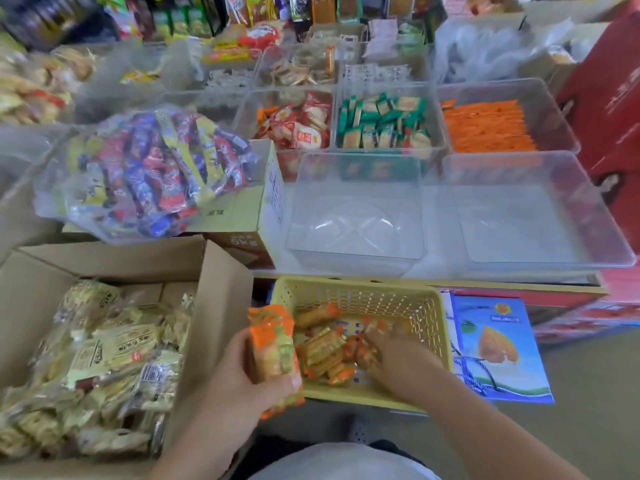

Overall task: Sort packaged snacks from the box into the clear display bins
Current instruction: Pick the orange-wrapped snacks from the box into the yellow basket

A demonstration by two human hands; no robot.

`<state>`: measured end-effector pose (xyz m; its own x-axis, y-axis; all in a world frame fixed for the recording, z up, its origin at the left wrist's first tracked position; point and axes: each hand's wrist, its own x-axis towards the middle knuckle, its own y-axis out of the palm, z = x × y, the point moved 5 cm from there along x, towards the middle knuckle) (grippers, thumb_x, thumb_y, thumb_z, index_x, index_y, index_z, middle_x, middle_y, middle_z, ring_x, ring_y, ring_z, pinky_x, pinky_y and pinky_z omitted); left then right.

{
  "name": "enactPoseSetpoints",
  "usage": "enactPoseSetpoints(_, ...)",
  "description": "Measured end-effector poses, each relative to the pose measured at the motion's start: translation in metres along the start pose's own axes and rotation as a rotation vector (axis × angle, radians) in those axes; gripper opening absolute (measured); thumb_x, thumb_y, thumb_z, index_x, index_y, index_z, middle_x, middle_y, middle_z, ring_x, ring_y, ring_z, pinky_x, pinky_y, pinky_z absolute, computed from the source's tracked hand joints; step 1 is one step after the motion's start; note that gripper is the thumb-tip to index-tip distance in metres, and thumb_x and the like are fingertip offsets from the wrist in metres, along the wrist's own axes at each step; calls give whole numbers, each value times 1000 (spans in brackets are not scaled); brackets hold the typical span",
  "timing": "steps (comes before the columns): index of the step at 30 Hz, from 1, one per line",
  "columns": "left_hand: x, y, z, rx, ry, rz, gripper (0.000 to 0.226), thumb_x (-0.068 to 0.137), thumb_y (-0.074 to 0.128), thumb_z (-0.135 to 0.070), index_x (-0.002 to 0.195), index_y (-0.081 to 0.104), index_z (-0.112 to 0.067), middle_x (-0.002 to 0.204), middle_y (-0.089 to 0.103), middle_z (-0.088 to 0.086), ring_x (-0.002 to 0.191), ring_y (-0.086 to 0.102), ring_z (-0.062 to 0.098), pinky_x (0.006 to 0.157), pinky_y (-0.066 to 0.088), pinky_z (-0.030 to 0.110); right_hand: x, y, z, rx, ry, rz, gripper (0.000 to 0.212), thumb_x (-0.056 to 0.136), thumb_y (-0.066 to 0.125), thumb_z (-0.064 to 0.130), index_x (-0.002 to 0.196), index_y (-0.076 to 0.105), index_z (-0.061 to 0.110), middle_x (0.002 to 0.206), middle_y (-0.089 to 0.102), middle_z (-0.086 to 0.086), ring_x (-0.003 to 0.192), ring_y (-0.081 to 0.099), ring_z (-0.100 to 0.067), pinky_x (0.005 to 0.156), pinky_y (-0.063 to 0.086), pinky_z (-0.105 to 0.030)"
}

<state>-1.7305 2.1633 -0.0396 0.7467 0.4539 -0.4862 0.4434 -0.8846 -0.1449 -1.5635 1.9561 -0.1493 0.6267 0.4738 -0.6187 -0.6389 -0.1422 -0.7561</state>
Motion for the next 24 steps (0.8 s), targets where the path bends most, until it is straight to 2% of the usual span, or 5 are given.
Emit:
enactPoseSetpoints(6, 42, 61, -16, 449, 134, 107, 83, 45, 88, -49, 116, 46, -62, 110, 68, -32, 100, 66, -10, 81, 50, 10, -54, -45, -12, -227, -201, -464, 48, 90, 44, 62, 120, 68, 33, 128, 65, -2, 142, 42, -38, 117, 21, -58)
enactPoseSetpoints(12, 98, 136, -11, 1133, 213, 249, 95, 45, 79, -63, 128, 44, -33, 116, 54, -10, 110, 57, 17, 92, 53, 39, -55, -28, -47, -123, -100, -335, 80, 80, 7, 66, 152, 34, 43, 166, 19, -3, 155, -3, -35, 123, -7, -55)
enactPoseSetpoints(16, 118, 158, 10, 1489, 220, 347, 125, 55, 77, -80, 153, 31, -18, 142, 49, 7, 130, 49, 31, 110, 44, 47, -47, -20, -52, 47, -111, -386, 62, 90, 31, 61, 148, 39, 40, 162, 23, 2, 154, 5, -30, 126, 11, -45)
enactPoseSetpoints(20, 115, 161, 17, 1544, 261, 402, 144, 53, 60, -97, 163, 13, -19, 165, 27, 9, 148, 28, 35, 123, 25, 51, -48, -17, -54, 16, -75, -387, 61, 93, 39, 62, 150, 37, 39, 163, 21, 4, 155, -2, -32, 124, -3, -50)
enactPoseSetpoints(24, 91, 138, -2, 1344, 371, 328, 110, 74, 60, -84, 162, 22, -29, 168, 21, -1, 151, 22, 26, 123, 20, 43, -55, -24, -44, -3, -6, -416, 55, 89, 50, 62, 138, 57, 38, 158, 39, -1, 154, 10, -40, 121, 6, -65)
